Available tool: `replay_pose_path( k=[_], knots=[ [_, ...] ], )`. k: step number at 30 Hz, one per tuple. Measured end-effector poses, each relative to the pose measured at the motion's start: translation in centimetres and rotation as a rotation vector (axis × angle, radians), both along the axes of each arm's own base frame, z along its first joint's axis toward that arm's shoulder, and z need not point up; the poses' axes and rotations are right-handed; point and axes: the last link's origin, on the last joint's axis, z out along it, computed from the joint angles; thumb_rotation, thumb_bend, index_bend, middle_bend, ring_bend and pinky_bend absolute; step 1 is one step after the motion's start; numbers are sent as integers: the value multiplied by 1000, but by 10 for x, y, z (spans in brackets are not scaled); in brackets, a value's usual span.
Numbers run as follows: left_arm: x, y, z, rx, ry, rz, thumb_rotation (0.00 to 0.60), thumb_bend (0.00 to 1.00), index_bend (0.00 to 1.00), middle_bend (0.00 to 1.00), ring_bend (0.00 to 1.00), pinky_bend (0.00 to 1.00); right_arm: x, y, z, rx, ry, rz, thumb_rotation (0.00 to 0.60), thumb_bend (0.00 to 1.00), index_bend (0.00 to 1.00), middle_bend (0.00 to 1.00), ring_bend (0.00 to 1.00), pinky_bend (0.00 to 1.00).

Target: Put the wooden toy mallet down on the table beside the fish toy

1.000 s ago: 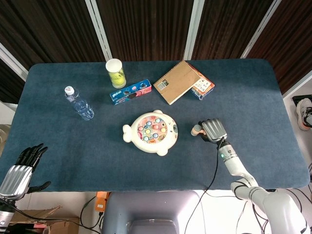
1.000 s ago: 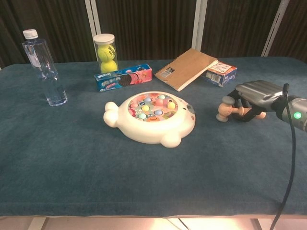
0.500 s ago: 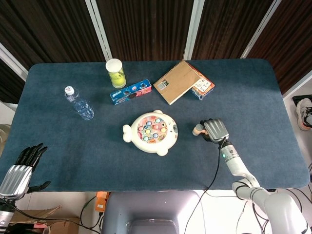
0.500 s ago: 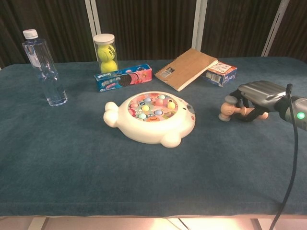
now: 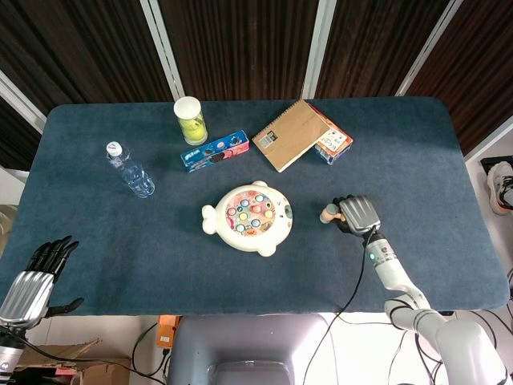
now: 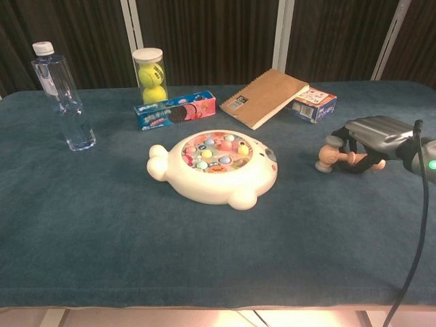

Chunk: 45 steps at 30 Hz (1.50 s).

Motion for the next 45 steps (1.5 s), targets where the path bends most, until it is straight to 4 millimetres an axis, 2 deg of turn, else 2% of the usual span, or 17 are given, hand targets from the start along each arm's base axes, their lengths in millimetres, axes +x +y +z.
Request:
replay_pose_path(
  k=[7, 18, 27, 36, 42, 45],
  knots=[
    [0, 0, 0, -1, 3, 2, 600, 73, 0, 0, 0, 71, -2, 0, 1, -3, 2, -1, 600, 265, 403, 450, 380, 539],
    [0, 0, 1, 2, -1, 0, 600, 73, 0, 0, 0, 71, -5, 1, 6, -15, -17, -3, 600, 226, 384, 438, 367, 537],
    [0, -2, 1, 4, -2, -1, 600, 73, 0, 0, 0, 71, -10, 11, 23, -53, -67, 25, 600, 201, 350, 416, 341, 513],
    [0, -3, 1, 9, -2, -1, 600, 73, 0, 0, 0, 71, -24, 43, 57, -94, -141, 73, 600, 179, 268, 376, 287, 462],
    [0, -5, 1, 13, 1, 1, 600, 74, 0, 0, 0, 71, -36, 79, 90, -157, -199, 116, 600, 176, 237, 319, 228, 398],
    [0, -6, 1, 14, 4, -1, 600, 73, 0, 0, 0, 71, -43, 105, 108, -193, -215, 134, 600, 174, 181, 223, 132, 296]
  ],
)
